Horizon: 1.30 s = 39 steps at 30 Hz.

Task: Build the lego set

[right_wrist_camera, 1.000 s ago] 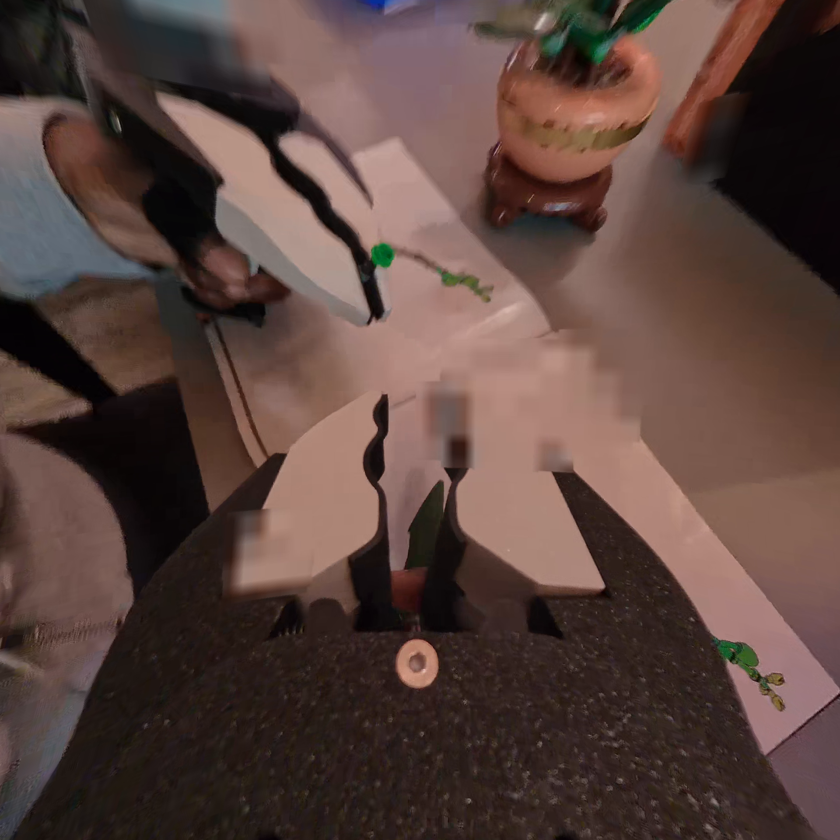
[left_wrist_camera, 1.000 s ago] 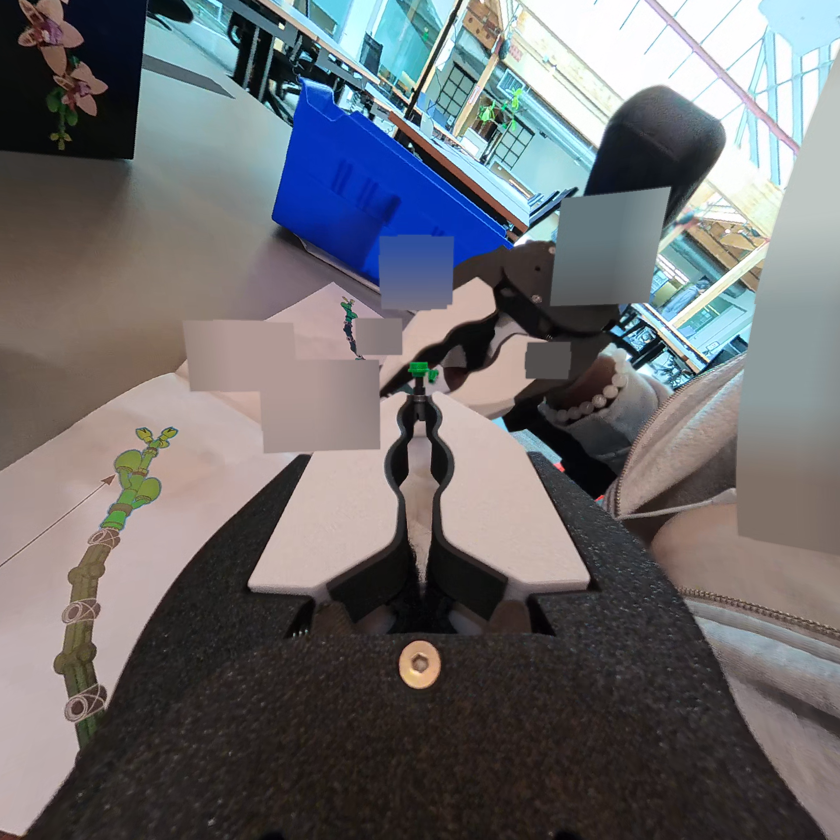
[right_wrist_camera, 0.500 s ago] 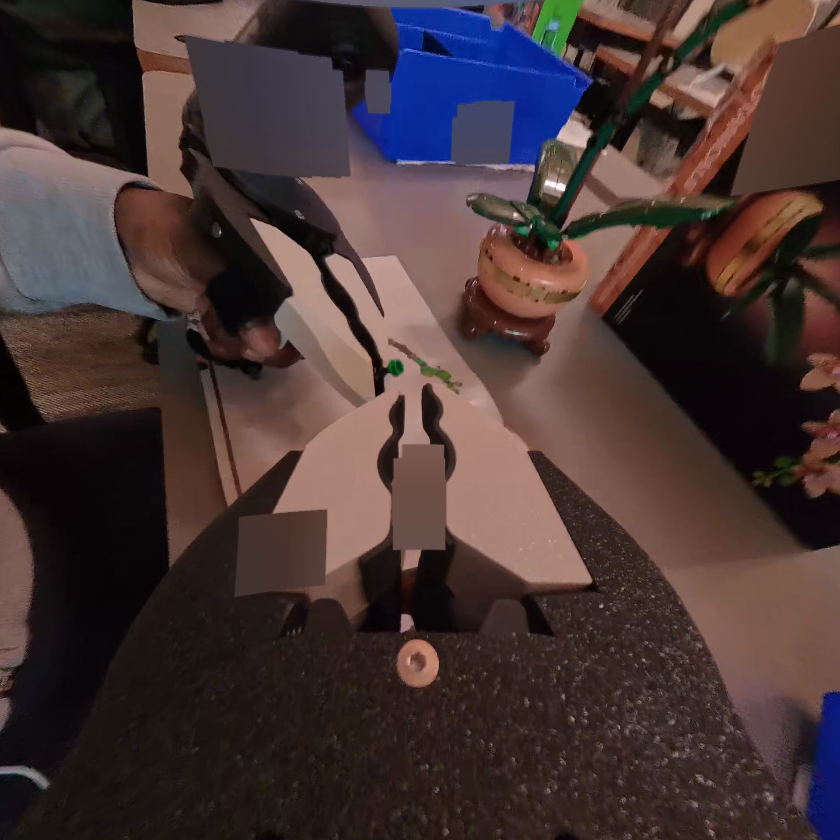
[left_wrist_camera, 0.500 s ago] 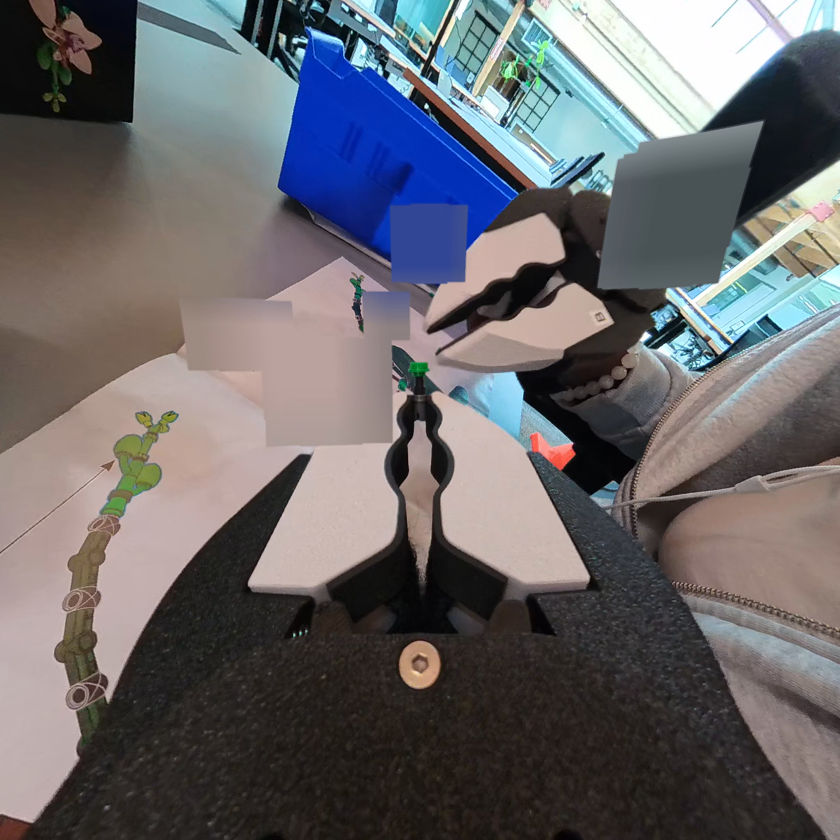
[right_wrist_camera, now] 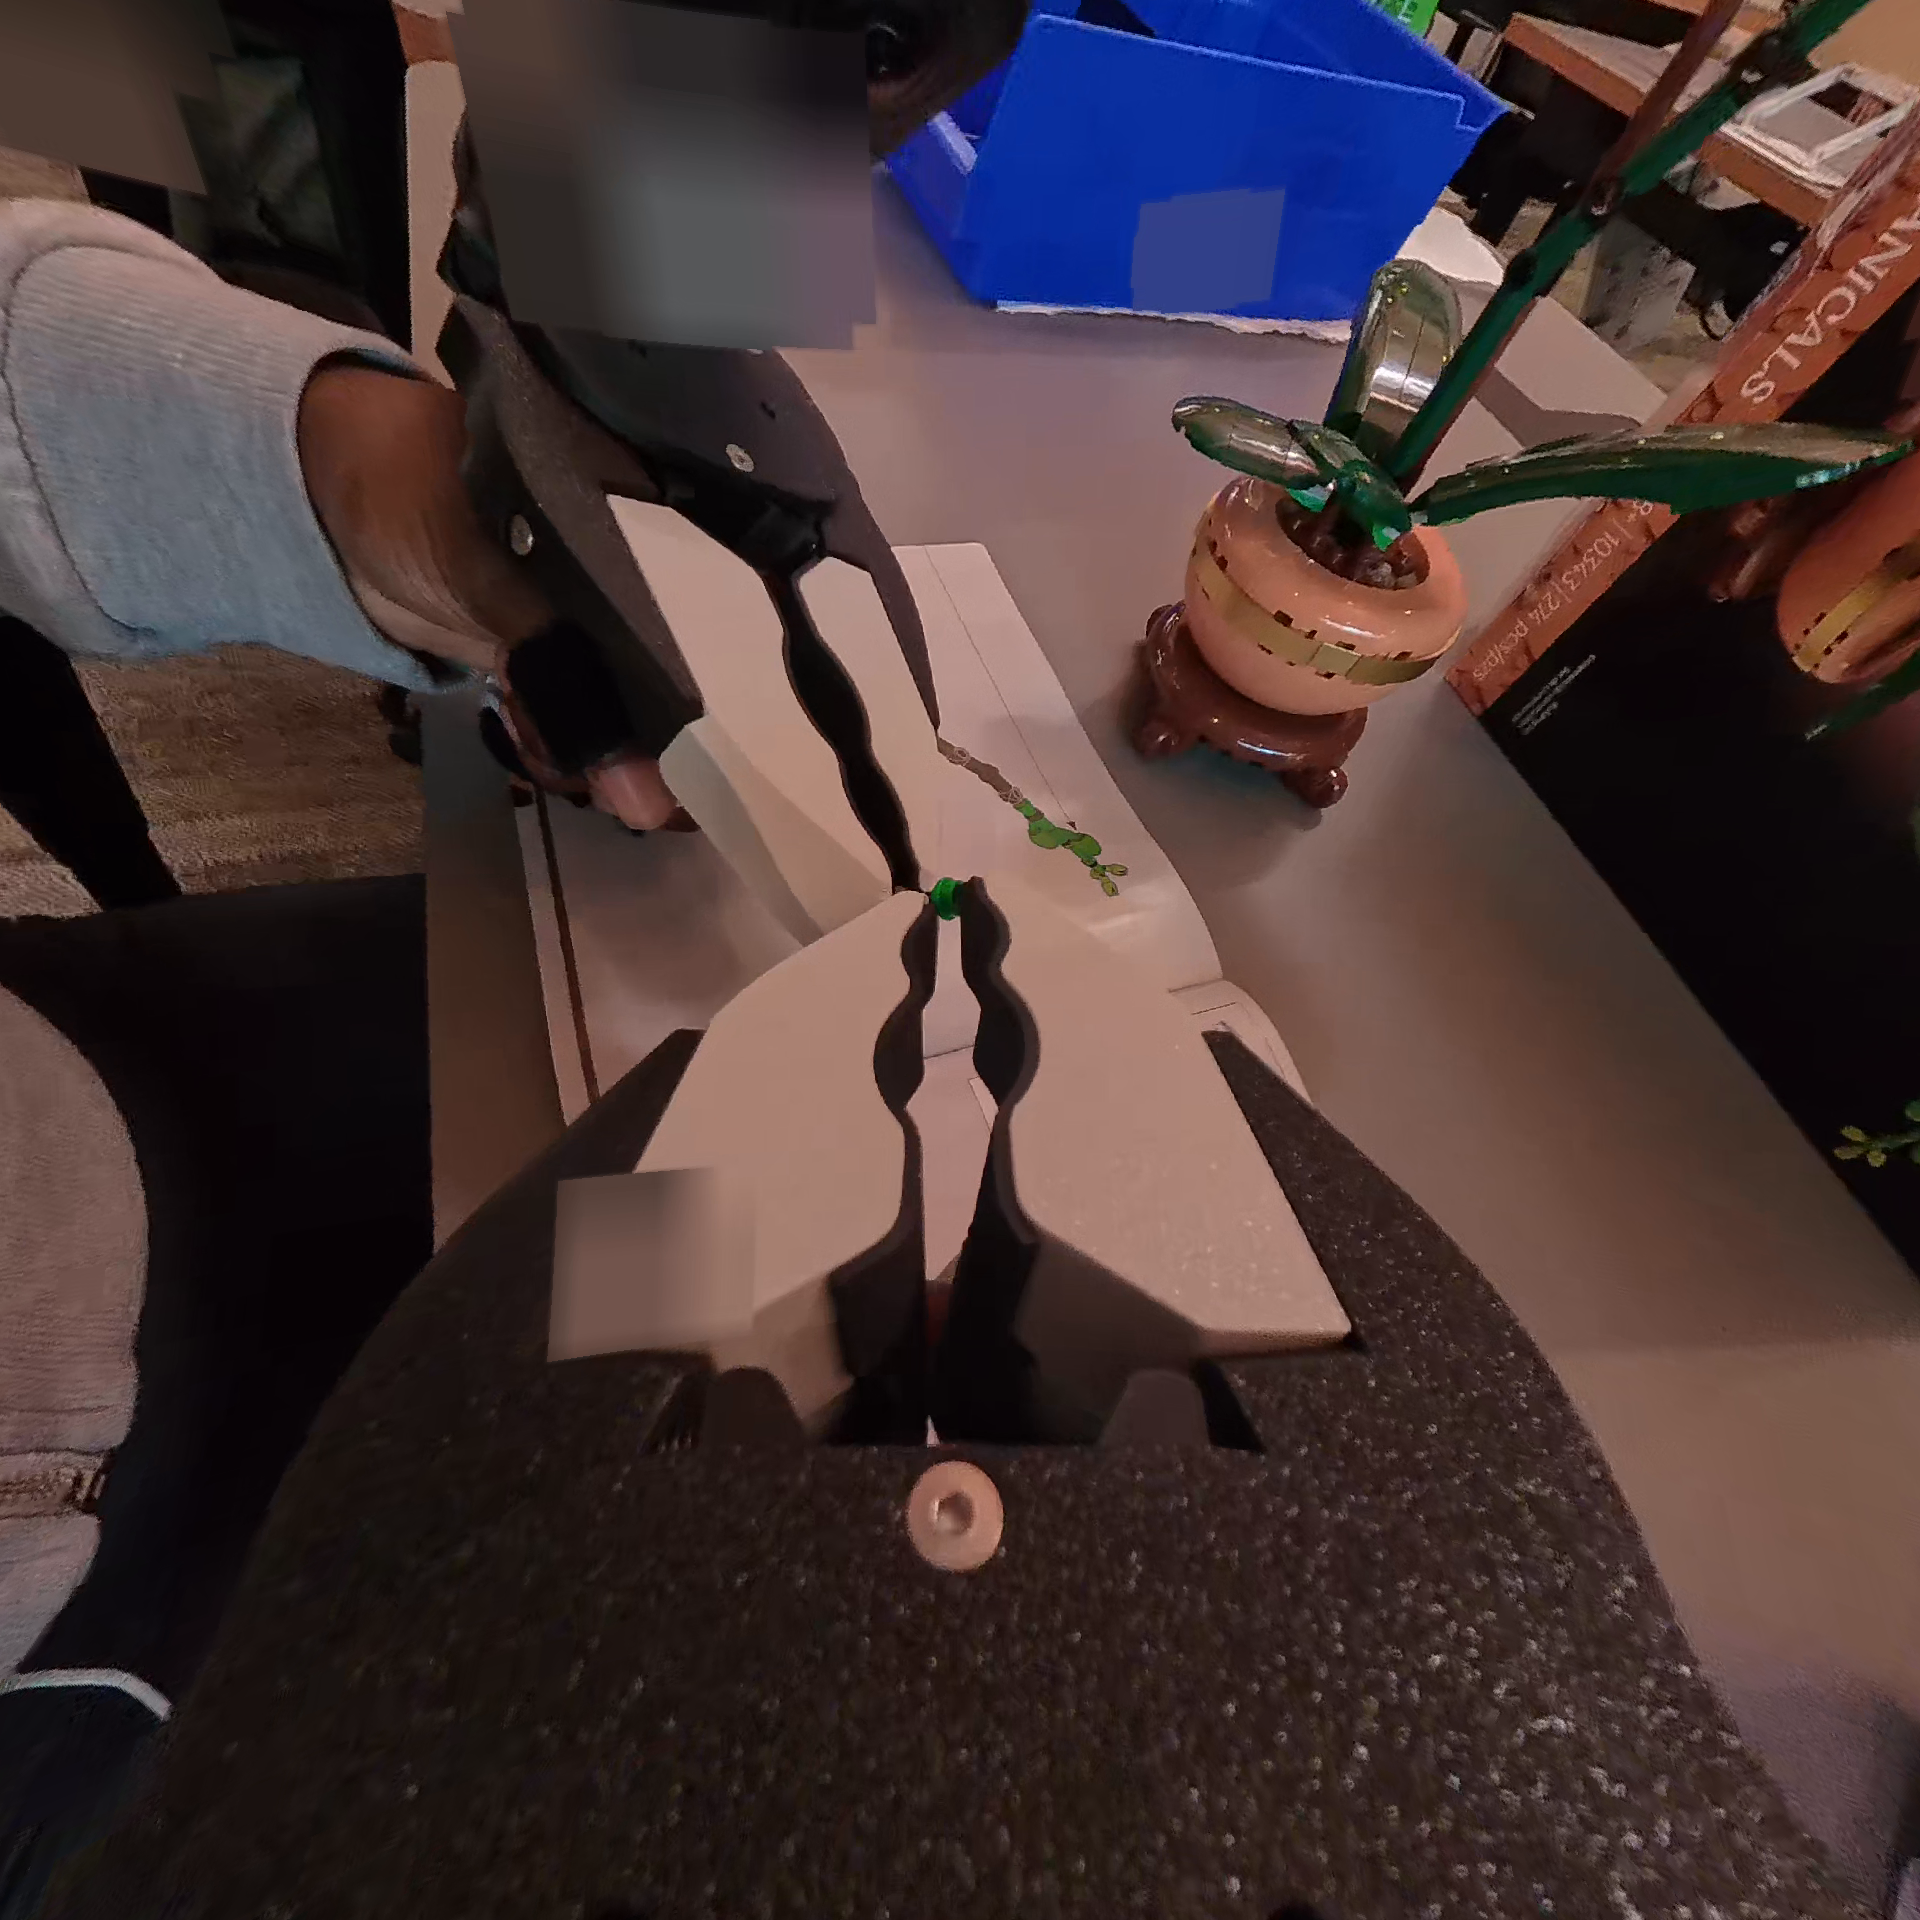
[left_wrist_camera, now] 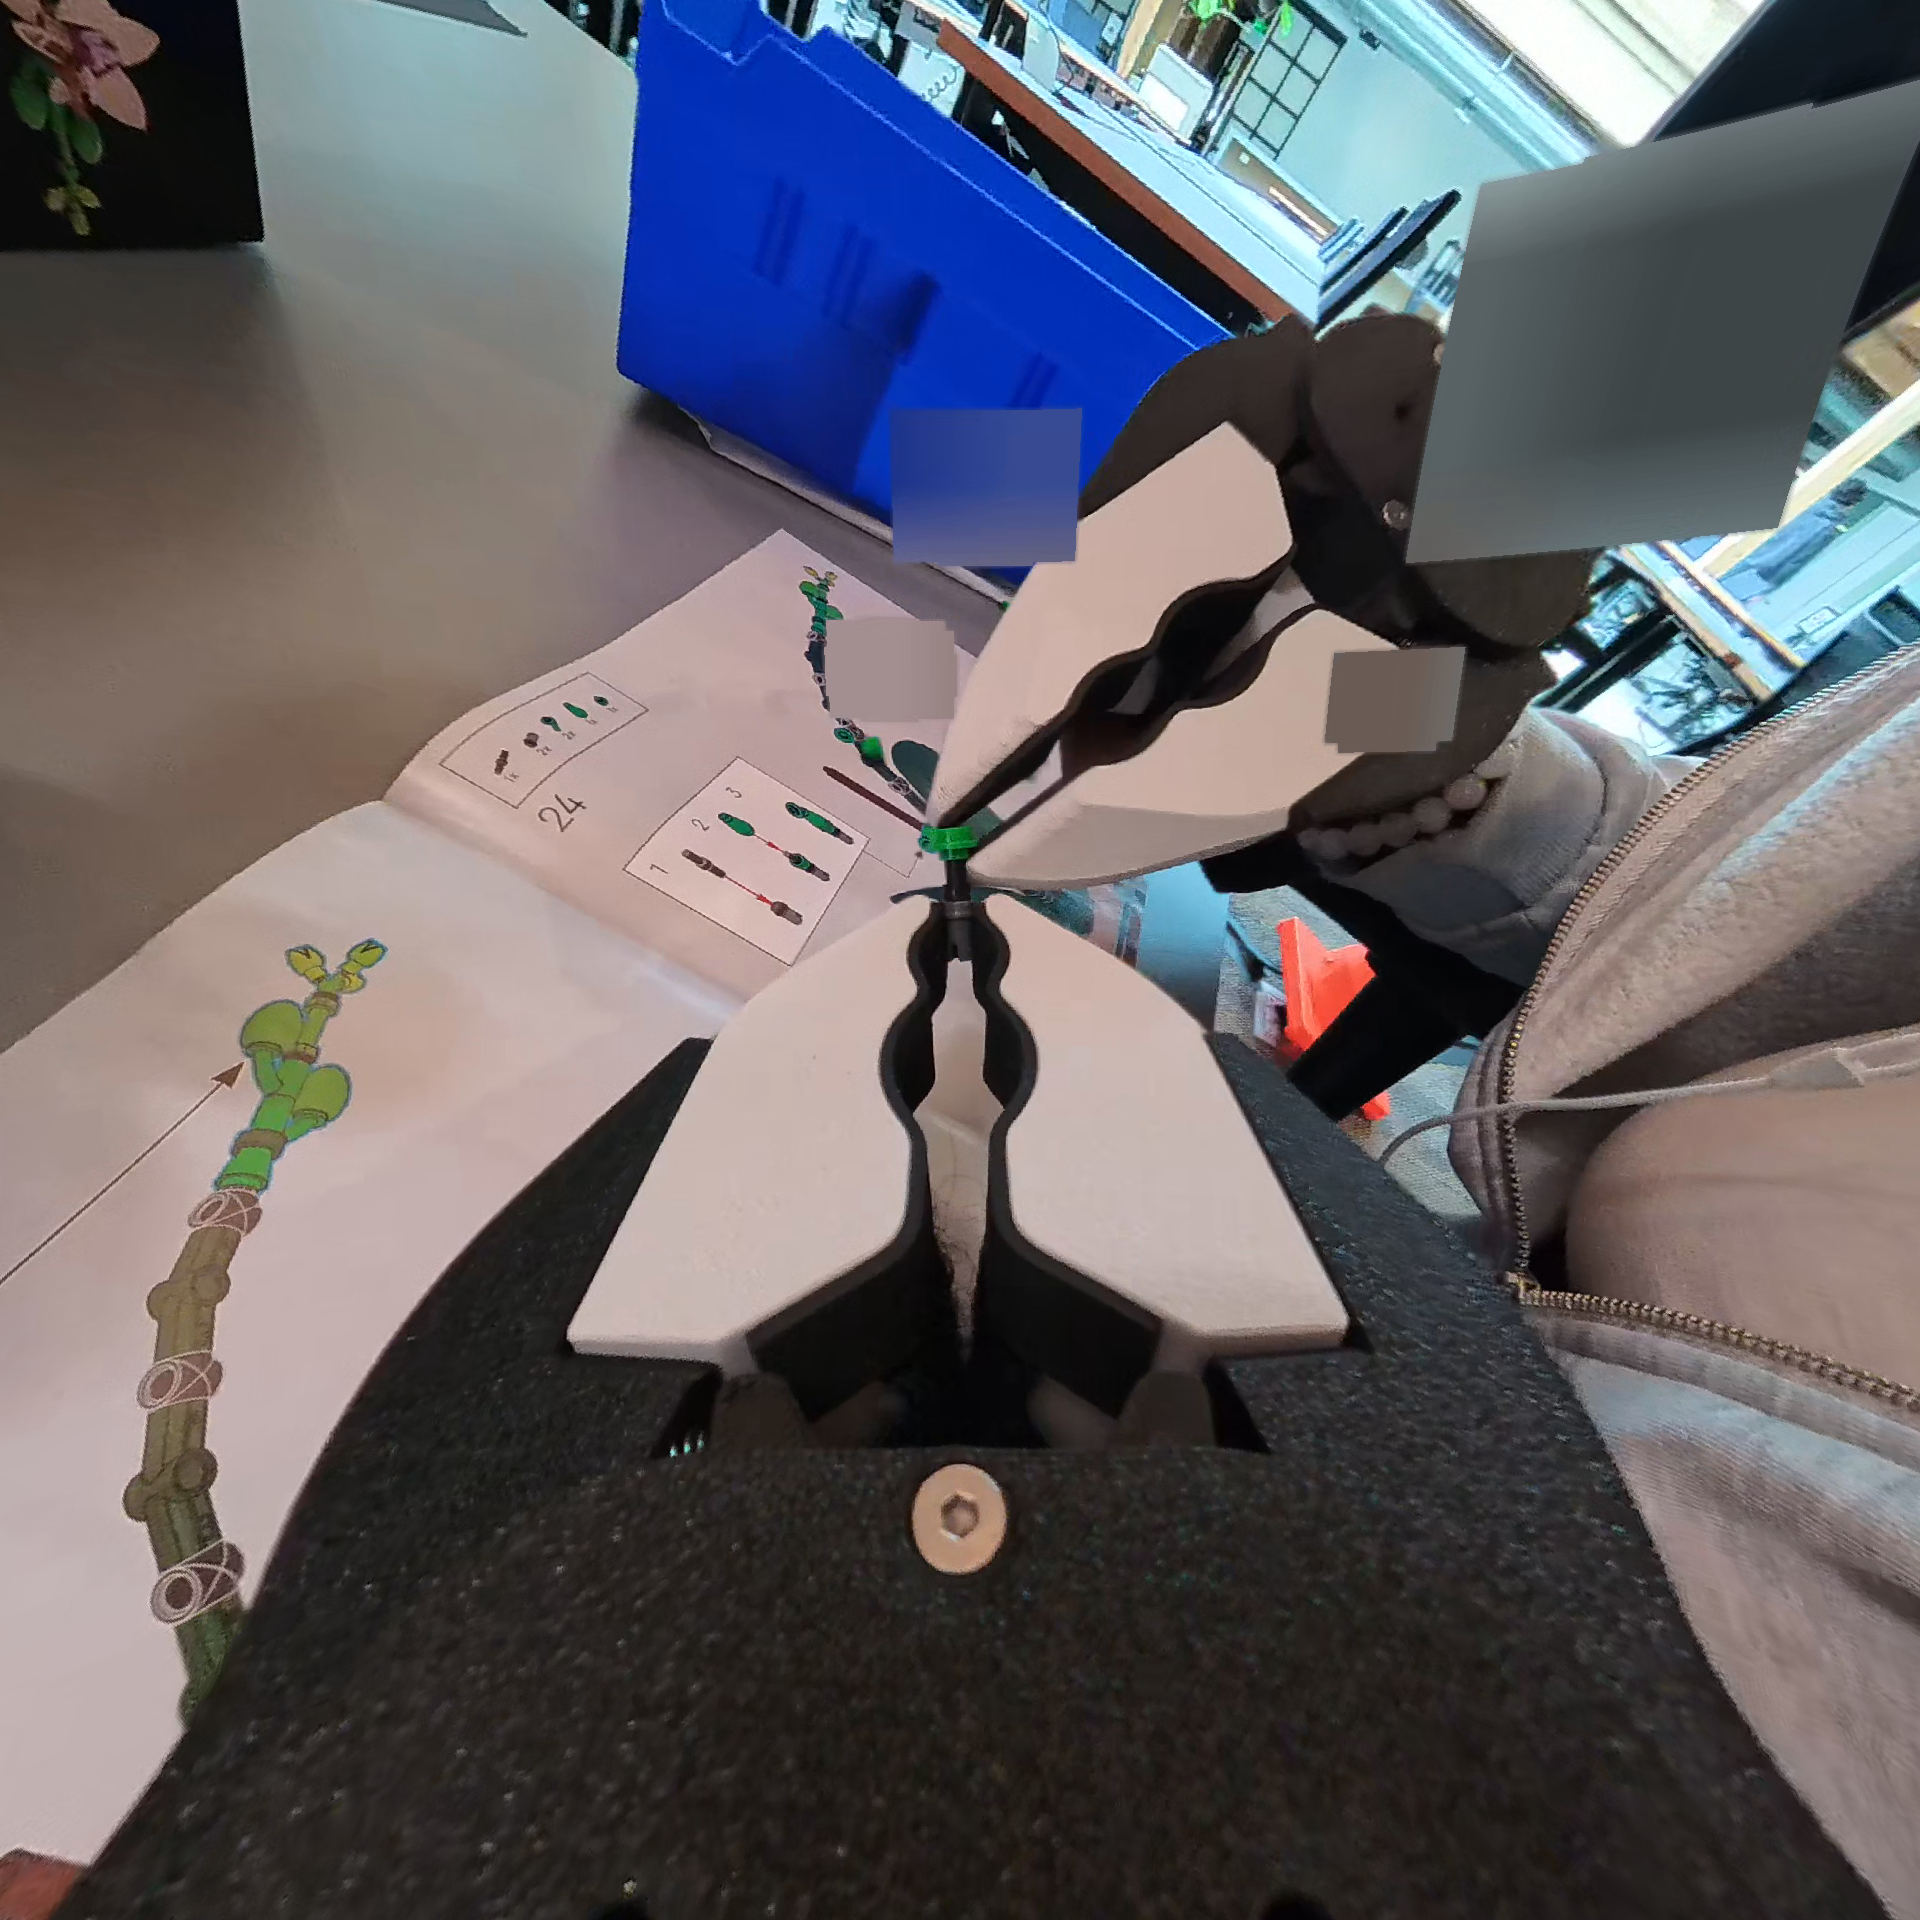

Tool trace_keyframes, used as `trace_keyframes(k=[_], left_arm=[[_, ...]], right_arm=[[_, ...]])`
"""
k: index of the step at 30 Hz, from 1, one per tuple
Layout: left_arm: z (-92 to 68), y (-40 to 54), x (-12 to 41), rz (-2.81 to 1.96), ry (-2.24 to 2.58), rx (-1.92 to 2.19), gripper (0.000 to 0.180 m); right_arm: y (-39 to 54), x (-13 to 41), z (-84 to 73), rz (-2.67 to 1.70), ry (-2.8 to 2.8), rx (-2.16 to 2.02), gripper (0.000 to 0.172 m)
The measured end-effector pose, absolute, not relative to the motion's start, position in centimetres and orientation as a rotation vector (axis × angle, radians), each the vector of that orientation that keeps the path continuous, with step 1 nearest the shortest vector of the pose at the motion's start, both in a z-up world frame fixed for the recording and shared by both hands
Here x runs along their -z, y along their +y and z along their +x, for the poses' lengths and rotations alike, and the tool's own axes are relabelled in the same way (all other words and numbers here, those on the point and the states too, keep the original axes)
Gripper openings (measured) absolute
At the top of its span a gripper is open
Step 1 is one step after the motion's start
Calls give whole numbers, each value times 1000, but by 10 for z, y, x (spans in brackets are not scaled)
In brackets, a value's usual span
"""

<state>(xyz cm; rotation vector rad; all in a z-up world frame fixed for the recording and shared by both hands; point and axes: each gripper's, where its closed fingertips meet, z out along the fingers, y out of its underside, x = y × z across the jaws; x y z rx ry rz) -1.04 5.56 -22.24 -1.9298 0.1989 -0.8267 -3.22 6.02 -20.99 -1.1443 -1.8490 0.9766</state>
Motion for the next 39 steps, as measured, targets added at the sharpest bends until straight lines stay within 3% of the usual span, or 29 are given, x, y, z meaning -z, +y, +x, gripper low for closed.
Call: trace_keyframes(k=[17, 23, 30, 39], left_arm=[[-13, 57, 215, -1873, 215, 778, 3], [-10, 56, 216, -1872, 253, 786, 3], [-4, 54, 217, -1880, 339, 732, 5], [-10, 59, 227, -1938, 395, 437, 3]], right_arm=[[57, 201, -33, -1696, -1309, -1832, 0], [55, 200, -28, -1488, -1535, -1509, 0], [50, 202, -23, -1468, -1611, -1509, 0], [57, 211, -26, -1417, -1622, -1208, 0]])
